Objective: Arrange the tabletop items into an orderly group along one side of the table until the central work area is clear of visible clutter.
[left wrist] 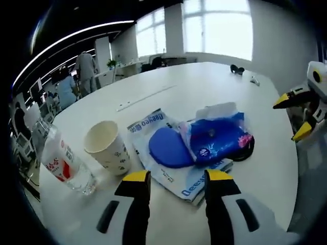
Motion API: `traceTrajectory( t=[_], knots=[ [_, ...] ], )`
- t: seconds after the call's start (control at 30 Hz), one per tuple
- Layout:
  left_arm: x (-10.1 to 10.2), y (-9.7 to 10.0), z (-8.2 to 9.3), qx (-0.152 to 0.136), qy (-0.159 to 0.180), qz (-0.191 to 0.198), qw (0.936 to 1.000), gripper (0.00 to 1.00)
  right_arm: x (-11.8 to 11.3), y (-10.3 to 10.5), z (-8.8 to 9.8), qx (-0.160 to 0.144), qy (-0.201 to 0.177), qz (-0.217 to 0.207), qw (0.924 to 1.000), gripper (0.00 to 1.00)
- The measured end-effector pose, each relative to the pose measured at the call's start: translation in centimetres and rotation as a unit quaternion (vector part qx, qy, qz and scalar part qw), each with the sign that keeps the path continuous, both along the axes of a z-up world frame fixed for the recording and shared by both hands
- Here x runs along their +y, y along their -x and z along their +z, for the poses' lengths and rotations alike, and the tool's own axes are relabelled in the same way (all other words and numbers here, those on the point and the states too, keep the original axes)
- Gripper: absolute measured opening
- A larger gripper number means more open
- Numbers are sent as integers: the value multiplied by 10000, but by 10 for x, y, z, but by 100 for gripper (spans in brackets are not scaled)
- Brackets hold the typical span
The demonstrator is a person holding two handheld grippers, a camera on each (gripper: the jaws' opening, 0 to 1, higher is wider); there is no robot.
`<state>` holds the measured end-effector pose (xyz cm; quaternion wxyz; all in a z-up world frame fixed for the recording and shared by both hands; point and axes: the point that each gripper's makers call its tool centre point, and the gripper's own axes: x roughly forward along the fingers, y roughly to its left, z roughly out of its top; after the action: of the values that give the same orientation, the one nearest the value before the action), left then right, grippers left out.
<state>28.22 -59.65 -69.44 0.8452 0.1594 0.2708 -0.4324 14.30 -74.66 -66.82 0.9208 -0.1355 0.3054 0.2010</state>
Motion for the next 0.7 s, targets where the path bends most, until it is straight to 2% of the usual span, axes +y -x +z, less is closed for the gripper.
traceTrajectory(
  t=[0.27, 0.4, 0.5, 0.57, 0.7],
  knots=[
    [-9, -1, 4, -6, 62, -63, 10000, 36, -9, -12, -4, 53, 8, -167, 9998, 42],
    [-15, -1, 3, -66, -27, -173, 9998, 32, -11, -15, -6, 110, -17, -179, 9998, 39],
    [-21, -2, 3, -174, -131, -286, 9994, 32, -10, -17, -5, 110, 15, -98, 9999, 37],
    [-23, -4, 5, -393, -238, -368, 9983, 33, -10, -21, -5, 113, 8, -86, 9999, 36],
    [-28, -8, 4, -363, -219, -403, 9983, 31, -10, -28, -4, 124, -32, -76, 9999, 33]
  ],
)
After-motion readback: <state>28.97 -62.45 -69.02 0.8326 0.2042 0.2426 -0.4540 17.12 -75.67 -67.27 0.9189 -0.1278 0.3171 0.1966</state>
